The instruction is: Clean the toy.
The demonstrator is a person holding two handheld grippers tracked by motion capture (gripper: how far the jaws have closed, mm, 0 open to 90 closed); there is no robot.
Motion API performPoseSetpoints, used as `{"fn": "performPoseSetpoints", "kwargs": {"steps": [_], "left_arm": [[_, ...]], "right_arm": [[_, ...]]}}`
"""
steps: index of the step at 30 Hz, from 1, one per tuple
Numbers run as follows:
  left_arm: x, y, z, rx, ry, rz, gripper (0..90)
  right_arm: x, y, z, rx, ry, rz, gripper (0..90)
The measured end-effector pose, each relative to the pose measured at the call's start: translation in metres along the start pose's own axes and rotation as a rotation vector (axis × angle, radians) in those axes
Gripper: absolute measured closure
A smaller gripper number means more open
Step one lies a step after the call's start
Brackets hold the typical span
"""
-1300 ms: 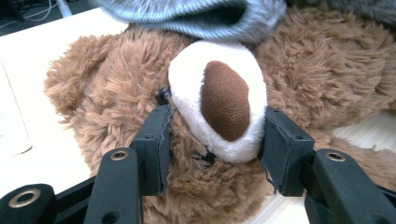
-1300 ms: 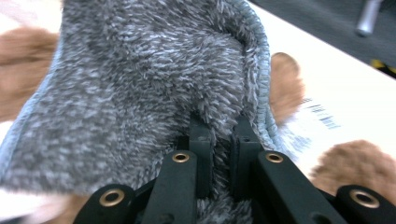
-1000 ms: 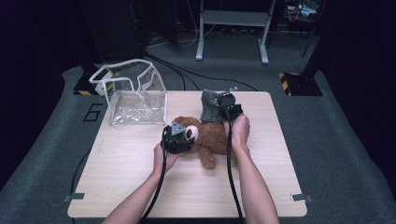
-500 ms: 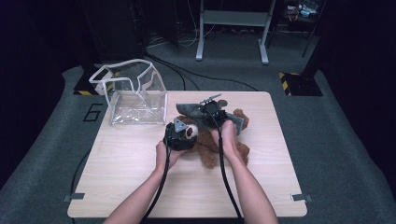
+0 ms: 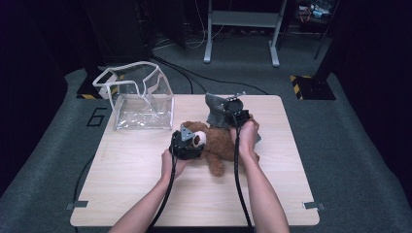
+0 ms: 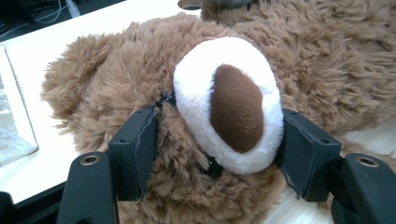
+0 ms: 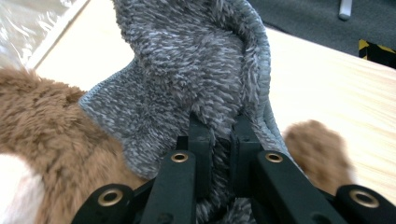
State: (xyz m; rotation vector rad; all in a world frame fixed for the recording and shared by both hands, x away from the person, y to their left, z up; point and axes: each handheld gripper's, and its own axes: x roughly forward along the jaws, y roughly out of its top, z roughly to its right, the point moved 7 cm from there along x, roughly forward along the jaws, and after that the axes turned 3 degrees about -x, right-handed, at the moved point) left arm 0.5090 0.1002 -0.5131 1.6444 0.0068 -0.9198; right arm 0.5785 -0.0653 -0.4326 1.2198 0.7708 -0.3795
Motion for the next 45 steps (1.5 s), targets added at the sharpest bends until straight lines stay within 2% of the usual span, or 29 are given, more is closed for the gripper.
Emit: {"fn": "performPoseSetpoints", "kwargs": {"steps": [1,3,7,8,10,13,17,19,24,26,30,32,35,36,37,38,39,40,41,42,44,45], "left_arm": [[0.0,0.0,0.0,0.0,0.0,0.0,33.9],[0.0,0.0,0.0,0.001,-0.006,-0.002,33.8],[-0.001,-0.001,0.0,0.004,-0.01,-0.005,33.8],[-0.001,-0.001,0.001,0.004,-0.011,-0.003,33.8],[-0.001,-0.002,0.001,0.004,-0.009,0.0,33.8],[-0.002,-0.003,0.002,0.007,-0.011,0.0,33.9],[-0.002,-0.004,0.001,0.0,-0.011,0.004,33.8],[-0.002,-0.005,0.001,0.0,-0.014,0.004,33.9],[-0.002,-0.006,0.001,0.003,-0.016,0.007,33.9],[-0.002,-0.006,0.001,0.003,-0.016,0.007,34.0],[-0.003,-0.006,0.002,0.005,-0.016,0.006,33.9],[-0.003,-0.007,0.002,0.002,-0.018,0.004,33.9],[-0.003,-0.007,0.002,0.006,-0.017,0.004,33.9],[-0.003,-0.007,0.003,0.003,-0.019,0.003,33.9],[-0.003,-0.007,0.003,0.005,-0.02,0.003,34.0],[-0.004,-0.007,0.002,0.01,-0.018,0.001,34.0],[-0.004,-0.007,0.002,0.01,-0.02,0.002,34.0],[-0.004,-0.007,0.002,0.012,-0.018,0.004,34.0],[-0.004,-0.007,0.002,0.012,-0.019,0.005,34.0],[-0.004,-0.007,0.002,0.012,-0.019,0.005,34.0],[-0.004,-0.007,0.002,0.011,-0.018,0.006,34.0],[-0.004,-0.007,0.002,0.01,-0.019,0.008,34.0]], "right_arm": [[-0.007,-0.001,0.003,0.03,0.006,0.014,82.2],[-0.019,-0.005,0.012,0.045,0.021,0.028,82.2],[-0.036,-0.017,0.025,0.051,0.022,0.027,82.3],[-0.037,-0.021,0.027,0.045,0.012,0.009,82.3],[-0.033,-0.029,0.027,0.021,0.0,-0.036,82.3],[-0.019,-0.036,0.025,0.031,0.007,-0.087,82.2],[0.001,-0.032,0.013,0.007,0.014,-0.101,82.1],[0.009,-0.027,0.007,-0.022,0.002,-0.103,82.1],[0.021,-0.013,-0.008,-0.054,0.014,-0.09,82.2],[0.027,-0.011,-0.015,-0.072,0.006,-0.112,82.1],[0.035,-0.008,-0.021,-0.071,0.02,-0.131,82.2],[0.038,-0.005,-0.027,-0.06,0.053,-0.13,82.2],[0.043,-0.003,-0.038,-0.042,0.129,-0.129,82.2],[0.043,-0.002,-0.042,-0.025,0.171,-0.134,82.2],[0.043,0.001,-0.045,0.005,0.222,-0.103,82.2],[0.04,0.003,-0.045,0.019,0.245,-0.099,82.3],[0.036,0.008,-0.045,0.064,0.274,-0.055,82.3],[0.03,0.012,-0.042,0.087,0.286,-0.025,82.3],[0.024,0.015,-0.039,0.107,0.271,-0.008,82.3],[0.019,0.018,-0.034,0.093,0.245,0.029,82.3],[0.008,0.019,-0.023,0.082,0.164,0.039,82.3],[0.004,0.018,-0.018,0.072,0.143,0.039,82.3]]}}
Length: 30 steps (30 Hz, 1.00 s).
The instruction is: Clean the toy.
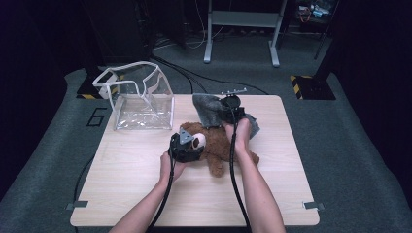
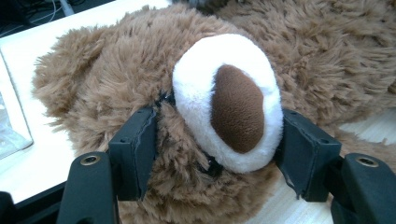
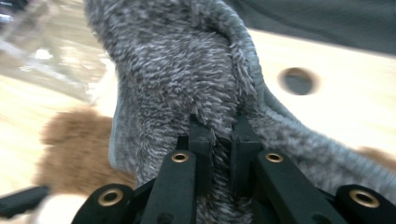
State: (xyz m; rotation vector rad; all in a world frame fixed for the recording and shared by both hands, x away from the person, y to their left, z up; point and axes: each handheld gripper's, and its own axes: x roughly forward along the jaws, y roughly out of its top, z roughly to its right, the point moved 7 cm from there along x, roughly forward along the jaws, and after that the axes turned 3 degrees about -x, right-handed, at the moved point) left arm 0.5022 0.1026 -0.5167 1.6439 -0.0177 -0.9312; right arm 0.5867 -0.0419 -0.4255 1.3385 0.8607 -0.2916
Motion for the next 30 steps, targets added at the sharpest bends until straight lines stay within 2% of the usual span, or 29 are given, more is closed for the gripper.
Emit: {"fn": "performPoseSetpoints", "kwargs": {"steps": [3,5,8,9,12,14,15,17,18,19,22,23,25,26,28,30], "left_arm": [[0.0,0.0,0.0,0.0,0.0,-0.001,34.0],[0.0,0.0,0.0,0.001,0.0,-0.001,34.0],[0.0,0.0,0.0,0.004,0.001,-0.003,33.9],[0.0,0.0,0.0,0.004,0.001,-0.003,34.0],[0.0,-0.001,0.0,0.003,-0.002,-0.009,33.9],[0.0,-0.001,0.002,-0.007,-0.005,-0.003,33.9],[0.0,-0.001,0.001,-0.002,-0.003,-0.005,33.9],[-0.001,-0.001,0.001,0.002,-0.007,-0.008,33.9],[0.0,-0.001,0.002,-0.003,-0.007,-0.005,33.9],[-0.001,-0.001,0.001,0.0,-0.006,-0.008,33.9],[-0.001,-0.001,0.001,0.001,-0.004,-0.007,33.9],[-0.001,-0.002,0.0,0.007,-0.003,-0.01,34.0],[-0.001,-0.001,0.0,0.008,0.0,-0.005,33.9],[-0.001,-0.001,0.0,0.007,0.0,-0.002,33.9],[-0.001,-0.001,0.0,0.005,0.0,-0.001,33.9],[-0.001,-0.001,0.0,0.006,-0.001,-0.002,33.9]], "right_arm": [[-0.007,-0.006,0.009,-0.039,-0.065,-0.033,82.2],[-0.005,-0.013,0.01,-0.046,-0.096,-0.088,82.2],[0.008,-0.022,0.008,-0.089,-0.123,-0.145,82.2],[0.013,-0.024,0.005,-0.089,-0.131,-0.16,82.1],[0.028,-0.027,-0.001,-0.105,-0.116,-0.167,82.1],[0.036,-0.026,-0.008,-0.09,-0.093,-0.179,82.1],[0.04,-0.025,-0.01,-0.112,-0.085,-0.178,82.2],[0.045,-0.024,-0.018,-0.117,-0.058,-0.192,82.2],[0.049,-0.024,-0.022,-0.114,-0.04,-0.188,82.2],[0.051,-0.025,-0.028,-0.083,0.014,-0.198,82.2],[0.05,-0.021,-0.03,-0.014,0.114,-0.168,82.2],[0.045,-0.018,-0.029,0.005,0.154,-0.131,82.1],[0.032,-0.011,-0.023,0.067,0.203,-0.057,82.2],[0.025,-0.008,-0.018,0.073,0.214,-0.015,82.2],[0.008,-0.001,-0.01,0.075,0.191,0.047,82.2],[-0.007,0.002,-0.002,0.044,0.122,0.068,82.2]]}}
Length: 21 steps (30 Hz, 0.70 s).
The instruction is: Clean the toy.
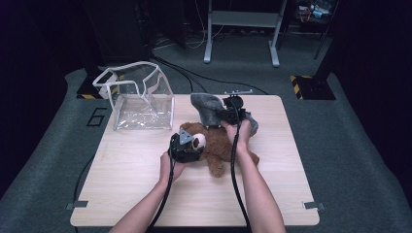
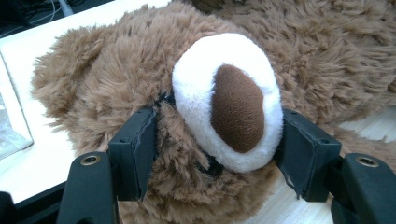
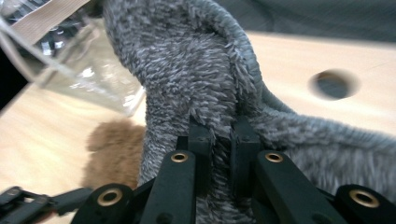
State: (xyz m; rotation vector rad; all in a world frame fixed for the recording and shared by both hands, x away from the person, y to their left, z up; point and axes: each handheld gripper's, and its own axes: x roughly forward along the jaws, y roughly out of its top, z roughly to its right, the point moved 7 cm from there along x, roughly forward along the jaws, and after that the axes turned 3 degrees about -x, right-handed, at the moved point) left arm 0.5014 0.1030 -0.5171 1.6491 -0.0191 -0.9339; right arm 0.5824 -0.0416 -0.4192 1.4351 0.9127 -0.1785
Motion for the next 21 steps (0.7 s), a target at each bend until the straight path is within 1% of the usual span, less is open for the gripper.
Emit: {"fn": "performPoseSetpoints", "kwargs": {"steps": [1,2,4,5,7,8,10,11,12,13,14,16,17,18,19,21], "left_arm": [[0.0,0.0,0.0,-0.001,0.001,0.0,33.9],[0.0,0.0,0.0,0.001,-0.002,-0.002,33.9],[0.0,0.0,0.0,0.001,-0.001,-0.002,33.9],[0.0,0.0,0.0,0.004,0.003,-0.002,33.9],[0.0,0.0,0.0,0.003,0.003,-0.002,33.9],[0.0,0.0,0.0,0.004,0.005,-0.002,33.9],[0.0,0.0,0.001,0.009,0.006,-0.005,33.9],[0.0,0.0,0.001,0.013,0.007,-0.007,33.9],[0.0,0.0,0.001,0.014,0.007,-0.009,33.9],[0.0,0.0,0.001,0.012,0.004,-0.009,33.9],[0.0,0.0,0.001,0.012,0.004,-0.009,33.9],[0.0,0.0,0.001,0.011,0.003,-0.009,33.9],[-0.001,-0.001,0.001,0.009,-0.002,-0.013,33.9],[0.0,-0.001,0.001,0.008,-0.002,-0.008,34.0],[0.0,-0.001,0.001,0.006,-0.003,-0.008,34.0],[0.0,0.0,0.001,0.005,-0.003,-0.006,34.0]], "right_arm": [[-0.006,0.001,0.002,-0.015,-0.039,0.001,82.2],[-0.011,0.001,0.004,-0.028,-0.065,-0.005,82.2],[-0.015,-0.003,0.006,-0.06,-0.104,-0.031,82.2],[-0.015,-0.007,0.005,-0.067,-0.1,-0.046,82.1],[-0.009,-0.017,0.002,-0.078,-0.082,-0.096,82.1],[-0.004,-0.023,0.001,-0.107,-0.082,-0.113,82.1],[0.008,-0.036,-0.001,-0.118,-0.089,-0.167,82.1],[0.012,-0.04,-0.001,-0.124,-0.1,-0.178,82.2],[0.014,-0.042,0.001,-0.134,-0.112,-0.177,82.2],[0.016,-0.042,0.003,-0.142,-0.115,-0.174,82.3],[0.015,-0.042,0.005,-0.142,-0.129,-0.179,82.3],[0.012,-0.041,0.01,-0.148,-0.164,-0.188,82.3],[0.01,-0.041,0.015,-0.167,-0.186,-0.191,82.3],[0.008,-0.042,0.02,-0.167,-0.21,-0.199,82.3],[0.005,-0.043,0.027,-0.161,-0.231,-0.202,82.3],[0.001,-0.047,0.043,-0.135,-0.258,-0.211,82.3]]}}
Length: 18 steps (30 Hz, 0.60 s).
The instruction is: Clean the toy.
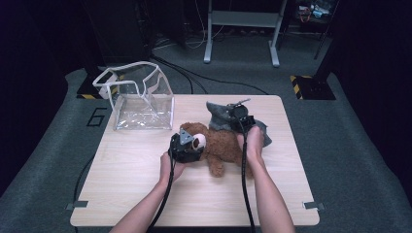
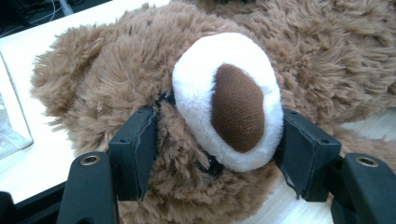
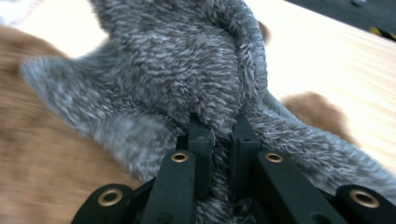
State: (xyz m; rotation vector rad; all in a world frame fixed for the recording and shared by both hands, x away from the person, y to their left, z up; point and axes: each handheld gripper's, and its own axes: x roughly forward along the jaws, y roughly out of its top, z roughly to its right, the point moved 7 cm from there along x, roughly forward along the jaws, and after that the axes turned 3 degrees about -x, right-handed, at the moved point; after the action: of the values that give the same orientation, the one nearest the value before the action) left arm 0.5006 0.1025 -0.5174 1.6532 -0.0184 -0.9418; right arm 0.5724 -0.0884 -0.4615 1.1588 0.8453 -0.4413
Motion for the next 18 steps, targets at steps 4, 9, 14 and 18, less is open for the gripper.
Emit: {"fn": "performPoseSetpoints", "kwargs": {"steps": [4,9,14,18], "left_arm": [[0.0,0.0,0.0,0.003,-0.001,-0.001,34.0],[0.0,0.0,0.0,0.005,-0.003,-0.004,34.0],[0.001,0.0,-0.001,-0.004,-0.005,0.001,34.0],[0.001,0.0,-0.001,-0.002,-0.005,-0.001,33.9]], "right_arm": [[0.001,-0.016,0.028,0.069,-0.026,-0.026,82.3],[-0.01,-0.021,0.05,0.138,-0.028,0.004,82.2],[-0.031,-0.008,0.04,0.183,0.078,0.111,82.1],[-0.035,0.0,0.011,0.141,0.185,0.143,81.9]]}}
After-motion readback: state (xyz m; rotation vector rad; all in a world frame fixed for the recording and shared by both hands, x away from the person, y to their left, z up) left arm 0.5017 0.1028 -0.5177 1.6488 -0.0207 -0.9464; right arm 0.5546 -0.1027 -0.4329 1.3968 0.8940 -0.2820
